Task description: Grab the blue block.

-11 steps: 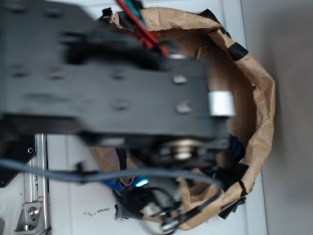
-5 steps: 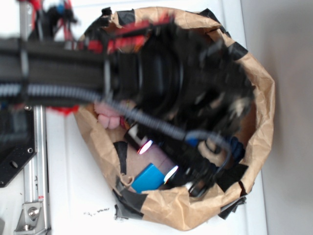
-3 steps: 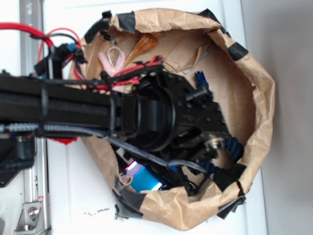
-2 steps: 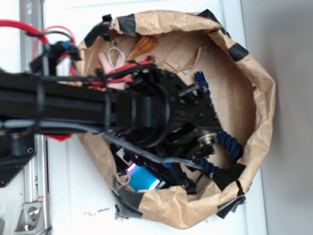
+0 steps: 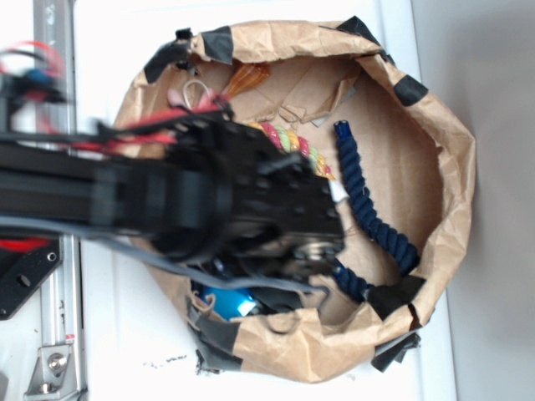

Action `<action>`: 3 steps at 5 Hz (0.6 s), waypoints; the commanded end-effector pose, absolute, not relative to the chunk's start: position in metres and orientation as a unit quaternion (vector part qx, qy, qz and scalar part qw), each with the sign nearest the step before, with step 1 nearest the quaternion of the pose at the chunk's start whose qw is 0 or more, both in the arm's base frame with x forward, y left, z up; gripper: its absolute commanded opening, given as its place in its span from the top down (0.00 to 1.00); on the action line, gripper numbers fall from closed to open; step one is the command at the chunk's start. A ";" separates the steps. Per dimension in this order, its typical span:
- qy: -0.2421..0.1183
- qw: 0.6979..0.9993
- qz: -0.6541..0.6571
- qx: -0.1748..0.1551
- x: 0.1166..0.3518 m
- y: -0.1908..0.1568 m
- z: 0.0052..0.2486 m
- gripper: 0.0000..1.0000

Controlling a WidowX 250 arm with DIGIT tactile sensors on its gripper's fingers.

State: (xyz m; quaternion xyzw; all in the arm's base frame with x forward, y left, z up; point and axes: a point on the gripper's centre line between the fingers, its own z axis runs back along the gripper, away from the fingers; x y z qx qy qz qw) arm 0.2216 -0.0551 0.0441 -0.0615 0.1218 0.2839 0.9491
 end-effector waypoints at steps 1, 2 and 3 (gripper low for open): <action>-0.054 0.980 0.193 -0.010 0.252 -0.008 0.135 1.00; -0.067 0.995 0.079 -0.013 0.259 -0.015 0.156 1.00; -0.071 0.997 -0.020 0.032 0.266 -0.030 0.163 1.00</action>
